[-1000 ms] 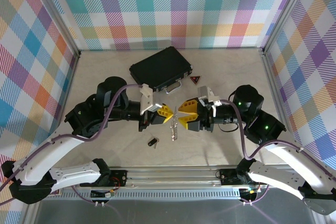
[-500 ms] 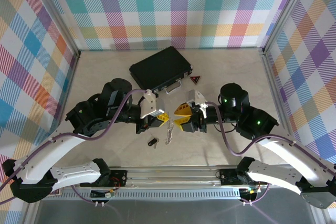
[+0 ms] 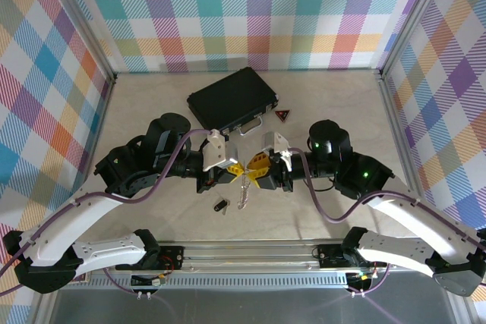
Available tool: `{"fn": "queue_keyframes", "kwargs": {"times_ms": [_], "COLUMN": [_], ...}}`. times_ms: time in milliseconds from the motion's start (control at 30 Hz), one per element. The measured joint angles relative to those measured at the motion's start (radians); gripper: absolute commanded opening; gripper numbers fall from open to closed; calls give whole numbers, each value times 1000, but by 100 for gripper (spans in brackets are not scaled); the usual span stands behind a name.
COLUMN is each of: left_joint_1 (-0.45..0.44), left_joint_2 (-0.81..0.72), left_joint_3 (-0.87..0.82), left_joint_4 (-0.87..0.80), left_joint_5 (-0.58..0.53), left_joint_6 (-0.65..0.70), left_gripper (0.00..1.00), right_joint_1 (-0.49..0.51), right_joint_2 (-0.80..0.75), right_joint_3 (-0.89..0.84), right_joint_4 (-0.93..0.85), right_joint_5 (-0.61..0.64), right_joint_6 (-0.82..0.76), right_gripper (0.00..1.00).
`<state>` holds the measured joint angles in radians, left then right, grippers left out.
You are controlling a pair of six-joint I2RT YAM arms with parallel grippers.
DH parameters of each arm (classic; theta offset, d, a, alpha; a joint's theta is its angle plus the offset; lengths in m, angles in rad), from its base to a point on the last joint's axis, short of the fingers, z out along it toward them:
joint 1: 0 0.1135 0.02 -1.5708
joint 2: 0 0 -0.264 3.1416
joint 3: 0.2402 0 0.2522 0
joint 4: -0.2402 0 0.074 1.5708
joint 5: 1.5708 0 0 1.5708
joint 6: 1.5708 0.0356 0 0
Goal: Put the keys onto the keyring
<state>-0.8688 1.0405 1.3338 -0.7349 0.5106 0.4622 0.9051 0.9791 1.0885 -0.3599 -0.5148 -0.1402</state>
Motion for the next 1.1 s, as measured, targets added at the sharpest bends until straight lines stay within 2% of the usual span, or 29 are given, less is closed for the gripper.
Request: {"fn": "queue_keyframes", "kwargs": {"times_ms": [133, 233, 367, 433, 467, 533, 800, 1100], "left_joint_1": [0, 0, 0, 0, 0, 2, 39, 40], "left_joint_2": [0, 0, 0, -2, -4, -24, -198, -224], "left_joint_3": [0, 0, 0, 0, -5, -31, -183, -224], "left_joint_4": [0, 0, 2, 10, 23, 59, 290, 491], "left_joint_5": [0, -7, -12, -16, -18, -24, -3, 64], "left_joint_6": [0, 0, 0, -3, -6, -35, -209, -352], "left_gripper": [0, 0, 0, 20, 25, 30, 32, 33], "right_joint_1": [3, 6, 6, 6, 6, 6, 6, 6], "right_joint_2": [15, 15, 11, -1, -9, -35, -131, -125], "right_joint_3": [0, 0, -1, -16, -29, -66, -245, -298], "right_joint_4": [0, -1, 3, 26, 45, 97, 431, 780], "right_joint_5": [4, 7, 14, 21, 22, 21, 7, -20], "right_joint_6": [-3, -6, -7, -5, -2, 19, 168, 321], "right_gripper": [11, 0, 0, 0, 0, 0, 0, 0]}}
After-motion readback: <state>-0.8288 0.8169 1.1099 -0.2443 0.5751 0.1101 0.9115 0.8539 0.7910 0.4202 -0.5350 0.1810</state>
